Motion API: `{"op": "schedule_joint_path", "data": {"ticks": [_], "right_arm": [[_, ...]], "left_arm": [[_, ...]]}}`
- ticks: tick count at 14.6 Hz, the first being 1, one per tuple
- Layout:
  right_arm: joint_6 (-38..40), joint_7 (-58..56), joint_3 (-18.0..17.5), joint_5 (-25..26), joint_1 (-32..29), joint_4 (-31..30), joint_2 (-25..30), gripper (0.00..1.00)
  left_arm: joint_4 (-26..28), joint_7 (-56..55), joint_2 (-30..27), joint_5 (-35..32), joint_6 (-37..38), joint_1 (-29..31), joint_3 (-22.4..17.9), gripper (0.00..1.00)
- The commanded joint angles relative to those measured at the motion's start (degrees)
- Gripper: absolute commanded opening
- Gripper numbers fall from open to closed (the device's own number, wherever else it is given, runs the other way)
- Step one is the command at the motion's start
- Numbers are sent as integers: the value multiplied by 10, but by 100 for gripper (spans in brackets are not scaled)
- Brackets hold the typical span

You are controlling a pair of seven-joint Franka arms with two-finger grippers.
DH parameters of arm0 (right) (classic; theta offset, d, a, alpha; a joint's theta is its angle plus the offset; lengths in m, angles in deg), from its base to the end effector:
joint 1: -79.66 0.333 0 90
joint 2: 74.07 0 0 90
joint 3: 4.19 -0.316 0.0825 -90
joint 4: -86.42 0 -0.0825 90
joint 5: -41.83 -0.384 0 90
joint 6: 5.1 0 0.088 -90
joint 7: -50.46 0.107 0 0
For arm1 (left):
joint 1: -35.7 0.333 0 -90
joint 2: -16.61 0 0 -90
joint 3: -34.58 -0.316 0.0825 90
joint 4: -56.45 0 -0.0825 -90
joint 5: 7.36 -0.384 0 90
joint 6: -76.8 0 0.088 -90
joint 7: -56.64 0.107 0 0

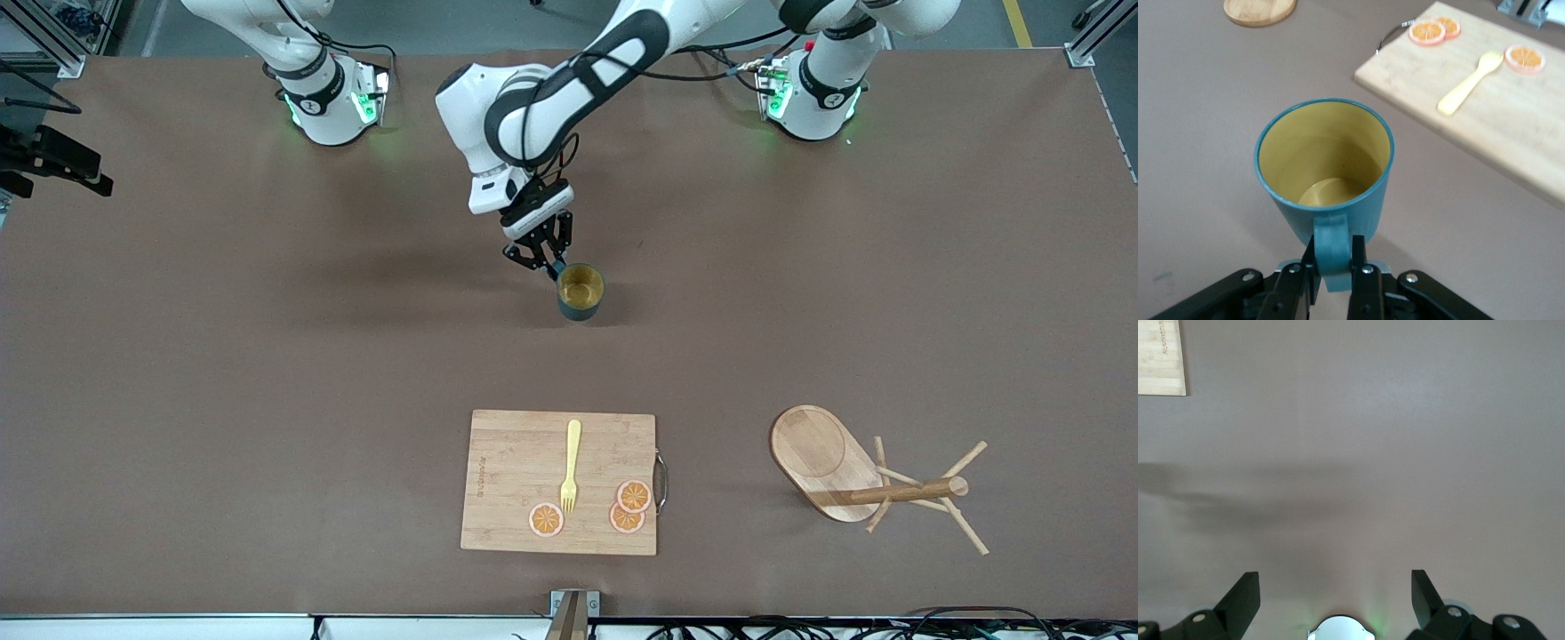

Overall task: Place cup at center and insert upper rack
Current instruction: 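Lift the mug with the left gripper and carry it to the wooden stand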

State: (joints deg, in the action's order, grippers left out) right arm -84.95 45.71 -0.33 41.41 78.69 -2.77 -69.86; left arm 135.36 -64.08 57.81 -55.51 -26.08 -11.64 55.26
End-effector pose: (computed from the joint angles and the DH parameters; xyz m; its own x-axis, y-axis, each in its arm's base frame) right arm 0.5106 -0.0438 0.6555 0.9961 0.0008 -0.0882 -0.0009 -0.9998 -0.0196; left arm 0.3717 -0.6091 0.3004 0.6462 0.5190 0.5596 0.6241 -0.7814 0.0040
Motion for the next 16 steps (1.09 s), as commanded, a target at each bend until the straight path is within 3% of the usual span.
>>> {"op": "schedule_joint_path", "data": {"ticks": [1, 6, 9, 16], "right_arm": [[-7, 2, -3, -5, -3, -17, 19, 100], [-14, 2, -3, -6, -4, -18, 25, 100], [-14, 1, -3, -7, -4, -27, 31, 100], [-16, 1, -1, -8, -3, -37, 37, 100]], "left_arm": [[11, 73, -81, 88, 0, 52, 4, 1], [-4, 216, -173, 259, -1, 178, 5, 1], [-44, 287, -179, 359, -5, 267, 5, 1], [-45, 413, -165, 565, -95, 430, 2, 1]]}}
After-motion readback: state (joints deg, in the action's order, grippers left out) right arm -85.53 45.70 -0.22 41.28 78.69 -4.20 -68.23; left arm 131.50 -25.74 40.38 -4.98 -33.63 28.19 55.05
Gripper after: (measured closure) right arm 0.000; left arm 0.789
